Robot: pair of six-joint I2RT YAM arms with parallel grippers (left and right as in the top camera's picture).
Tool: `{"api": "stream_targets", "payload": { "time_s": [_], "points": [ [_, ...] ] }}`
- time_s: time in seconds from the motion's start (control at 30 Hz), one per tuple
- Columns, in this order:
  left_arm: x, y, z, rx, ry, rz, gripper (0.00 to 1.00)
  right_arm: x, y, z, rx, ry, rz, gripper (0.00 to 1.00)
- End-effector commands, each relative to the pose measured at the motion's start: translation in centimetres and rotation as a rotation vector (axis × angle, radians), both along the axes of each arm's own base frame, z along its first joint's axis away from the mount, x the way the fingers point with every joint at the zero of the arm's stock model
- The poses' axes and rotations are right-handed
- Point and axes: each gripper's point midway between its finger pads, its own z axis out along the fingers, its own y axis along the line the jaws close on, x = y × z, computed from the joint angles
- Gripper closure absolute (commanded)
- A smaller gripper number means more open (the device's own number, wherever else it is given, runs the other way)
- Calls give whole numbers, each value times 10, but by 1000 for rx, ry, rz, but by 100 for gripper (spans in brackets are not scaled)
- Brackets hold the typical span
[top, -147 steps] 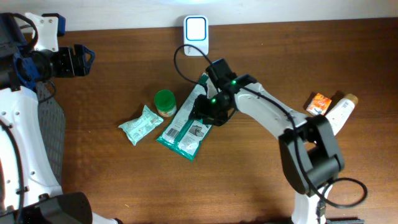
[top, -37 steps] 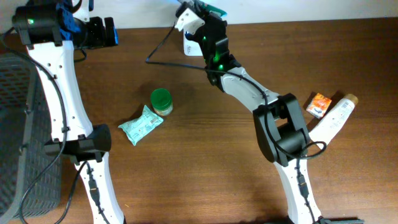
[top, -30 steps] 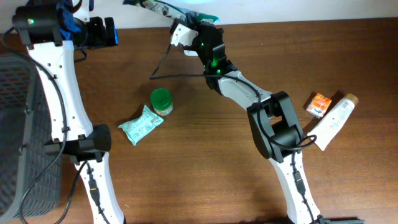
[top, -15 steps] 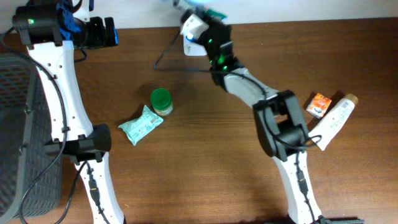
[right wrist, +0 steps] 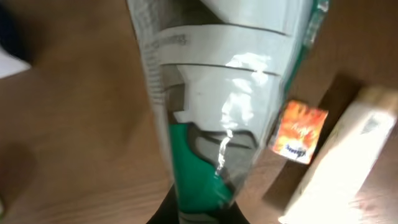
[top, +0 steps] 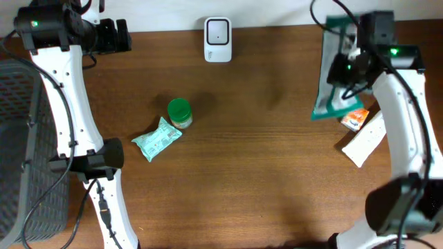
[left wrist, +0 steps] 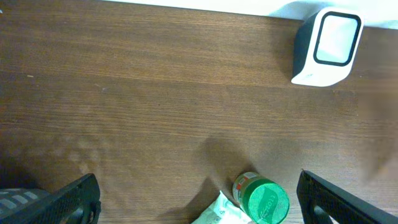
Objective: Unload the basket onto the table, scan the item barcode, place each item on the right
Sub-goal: 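Lay the gloves pack on the right side of the table with right gripper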
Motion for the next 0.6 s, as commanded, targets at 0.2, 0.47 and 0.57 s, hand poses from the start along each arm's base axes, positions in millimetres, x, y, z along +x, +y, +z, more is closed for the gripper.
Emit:
{"api": "stream_targets", "payload": {
  "time_s": [0.2, 0.47, 0.57],
  "points": [
    [1, 4, 0, 7, -3, 8, 1, -21, -30, -69, 58, 188, -35, 32],
    [1, 4, 0, 7, -3, 8, 1, 35, 250, 5, 104, -203, 781, 2],
    [1, 4, 0, 7, -3, 8, 1, 33, 343, -27, 126, -267, 939, 1]
  ]
}}
